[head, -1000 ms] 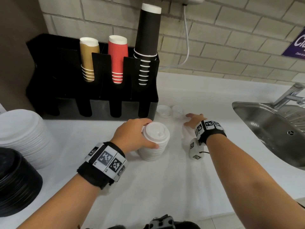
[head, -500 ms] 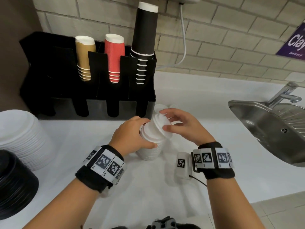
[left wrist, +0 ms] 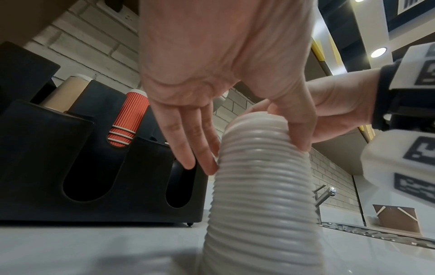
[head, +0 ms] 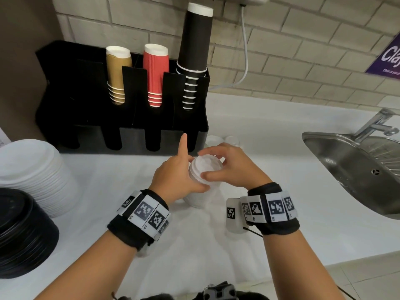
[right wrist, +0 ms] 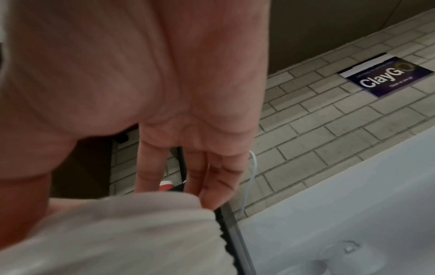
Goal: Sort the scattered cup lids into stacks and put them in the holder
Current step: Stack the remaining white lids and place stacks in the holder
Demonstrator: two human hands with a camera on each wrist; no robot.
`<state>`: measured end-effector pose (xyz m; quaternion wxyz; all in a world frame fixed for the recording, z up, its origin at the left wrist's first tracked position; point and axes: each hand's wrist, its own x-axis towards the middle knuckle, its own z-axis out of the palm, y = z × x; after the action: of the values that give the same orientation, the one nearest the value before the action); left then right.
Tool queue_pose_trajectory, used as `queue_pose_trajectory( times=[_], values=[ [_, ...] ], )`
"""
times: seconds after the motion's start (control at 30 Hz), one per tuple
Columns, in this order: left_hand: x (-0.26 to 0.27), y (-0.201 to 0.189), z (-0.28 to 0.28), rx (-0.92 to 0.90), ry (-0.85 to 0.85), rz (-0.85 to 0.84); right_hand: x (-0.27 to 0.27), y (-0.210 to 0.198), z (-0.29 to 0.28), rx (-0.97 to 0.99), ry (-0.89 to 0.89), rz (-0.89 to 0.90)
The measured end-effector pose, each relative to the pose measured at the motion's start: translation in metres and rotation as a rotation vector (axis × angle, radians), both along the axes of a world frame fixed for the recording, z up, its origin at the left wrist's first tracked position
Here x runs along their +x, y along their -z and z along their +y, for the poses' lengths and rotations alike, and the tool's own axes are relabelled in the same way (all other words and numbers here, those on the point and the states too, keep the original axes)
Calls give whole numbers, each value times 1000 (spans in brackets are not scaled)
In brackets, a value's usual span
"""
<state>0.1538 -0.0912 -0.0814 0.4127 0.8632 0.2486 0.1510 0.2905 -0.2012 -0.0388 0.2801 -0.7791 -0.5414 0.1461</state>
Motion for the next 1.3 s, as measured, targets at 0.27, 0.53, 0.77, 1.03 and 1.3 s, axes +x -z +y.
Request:
queue_pose_trajectory(
  times=[0.27,0.53,0.77,1.03,1.3],
  values=[
    [-1,0,-1,15,-6,32,-7,-9,5,-100,-31,-127],
    [-4,-11,-1,27,54,33,-9,1,-3,-44,3,-68],
    [1,-16,5,51,54,83,52,6,14,-8,102,253],
    [0,-16,5,47,53,87,99,57,75,-669,78,-295],
    [1,-12,7,15,43,74,92,24,37,58,265,98]
  ],
)
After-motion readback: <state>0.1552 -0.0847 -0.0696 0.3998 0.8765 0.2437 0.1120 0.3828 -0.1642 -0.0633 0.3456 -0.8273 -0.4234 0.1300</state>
